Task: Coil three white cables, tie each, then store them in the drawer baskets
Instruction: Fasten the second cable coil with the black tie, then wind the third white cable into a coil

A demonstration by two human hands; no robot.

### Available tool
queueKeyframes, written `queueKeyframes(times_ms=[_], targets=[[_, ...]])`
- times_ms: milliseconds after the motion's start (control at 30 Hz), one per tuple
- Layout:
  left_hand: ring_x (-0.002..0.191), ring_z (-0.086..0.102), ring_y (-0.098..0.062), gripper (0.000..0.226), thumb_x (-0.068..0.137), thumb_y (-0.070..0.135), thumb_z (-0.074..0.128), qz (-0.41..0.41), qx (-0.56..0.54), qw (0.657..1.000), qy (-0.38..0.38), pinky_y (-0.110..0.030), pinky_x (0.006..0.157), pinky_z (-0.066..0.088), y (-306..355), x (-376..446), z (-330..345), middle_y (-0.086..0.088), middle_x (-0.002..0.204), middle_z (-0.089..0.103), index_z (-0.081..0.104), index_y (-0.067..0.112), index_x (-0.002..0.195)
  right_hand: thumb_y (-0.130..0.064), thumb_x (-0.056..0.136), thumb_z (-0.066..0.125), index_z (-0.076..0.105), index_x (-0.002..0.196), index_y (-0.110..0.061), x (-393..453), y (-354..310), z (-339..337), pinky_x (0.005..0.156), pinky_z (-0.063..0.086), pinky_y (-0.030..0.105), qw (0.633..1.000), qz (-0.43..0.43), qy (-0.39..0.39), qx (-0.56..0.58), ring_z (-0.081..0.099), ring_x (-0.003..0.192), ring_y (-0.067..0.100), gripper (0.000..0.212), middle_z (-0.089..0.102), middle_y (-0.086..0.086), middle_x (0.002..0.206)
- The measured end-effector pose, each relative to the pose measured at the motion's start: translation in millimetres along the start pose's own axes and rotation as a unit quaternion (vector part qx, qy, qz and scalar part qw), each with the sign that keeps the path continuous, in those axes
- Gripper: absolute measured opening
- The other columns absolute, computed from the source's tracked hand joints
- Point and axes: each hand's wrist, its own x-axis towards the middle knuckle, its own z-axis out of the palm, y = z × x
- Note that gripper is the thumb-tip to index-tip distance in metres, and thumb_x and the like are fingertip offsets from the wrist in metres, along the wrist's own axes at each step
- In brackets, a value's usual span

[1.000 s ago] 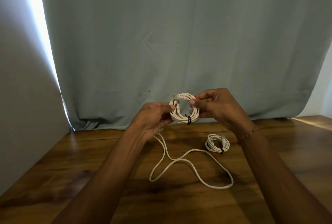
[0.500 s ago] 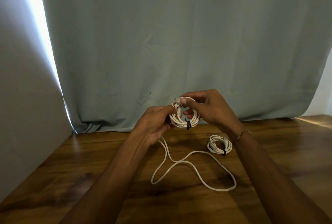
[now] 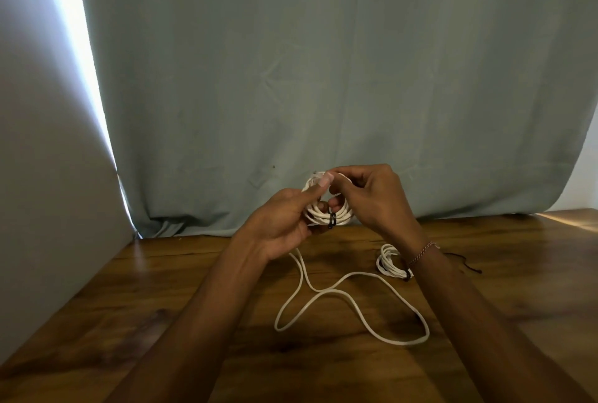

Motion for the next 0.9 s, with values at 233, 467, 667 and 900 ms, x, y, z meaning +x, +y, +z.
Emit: queueKeyframes(times_ms=[233, 467, 667, 900], targets=[[0.067, 0.063, -0.014, 0.035, 0.104, 0.031, 0.054, 0.068, 0.286, 0.949, 0.116, -0.035, 0.076, 0.055, 1, -1, -7, -0.005, 0.075, 0.066, 0.069, 0.000, 0.103, -0.039, 0.092, 0.070, 0.077, 0.113, -0.023, 0, -2, -1, 0.069, 0.063, 0.028, 0.998, -0.005, -0.013, -0.067, 0.073, 0.074, 0.007, 0.028, 0.078, -0.003, 0.094], [0.075, 0.058, -0.023, 0.034, 0.102, 0.036, 0.058, 0.052, 0.252, 0.957, 0.137, -0.040, 0.076, 0.053, -2, 7, -15, -0.007, 0.076, 0.060, 0.067, 0.004, 0.097, -0.024, 0.089, 0.075, 0.065, 0.130, -0.019, 3, -1, -21, 0.068, 0.063, 0.030, 0.984, 0.113, -0.139, 0.007, 0.077, 0.077, 0.016, 0.042, 0.078, 0.006, 0.096], [0.076, 0.064, -0.019, 0.043, 0.100, 0.038, 0.060, 0.044, 0.206, 0.971, 0.113, -0.037, 0.081, 0.052, -12, 11, -10, -0.011, 0.084, 0.069, 0.071, -0.002, 0.108, -0.009, 0.084, 0.079, 0.077, 0.102, -0.002, 3, 14, -29, 0.074, 0.063, 0.032, 0.968, 0.184, -0.127, 0.110, 0.077, 0.085, 0.026, 0.019, 0.078, 0.014, 0.092], [0.098, 0.072, -0.028, 0.038, 0.106, 0.040, 0.047, -0.005, 0.229, 0.963, 0.145, -0.037, 0.089, 0.060, -27, 20, -16, -0.015, 0.104, 0.073, 0.065, 0.007, 0.110, -0.004, 0.082, 0.080, 0.076, 0.096, 0.002, 4, 53, -35, 0.069, 0.063, 0.030, 0.961, 0.234, -0.063, 0.132, 0.077, 0.080, 0.025, 0.016, 0.077, 0.017, 0.090]])
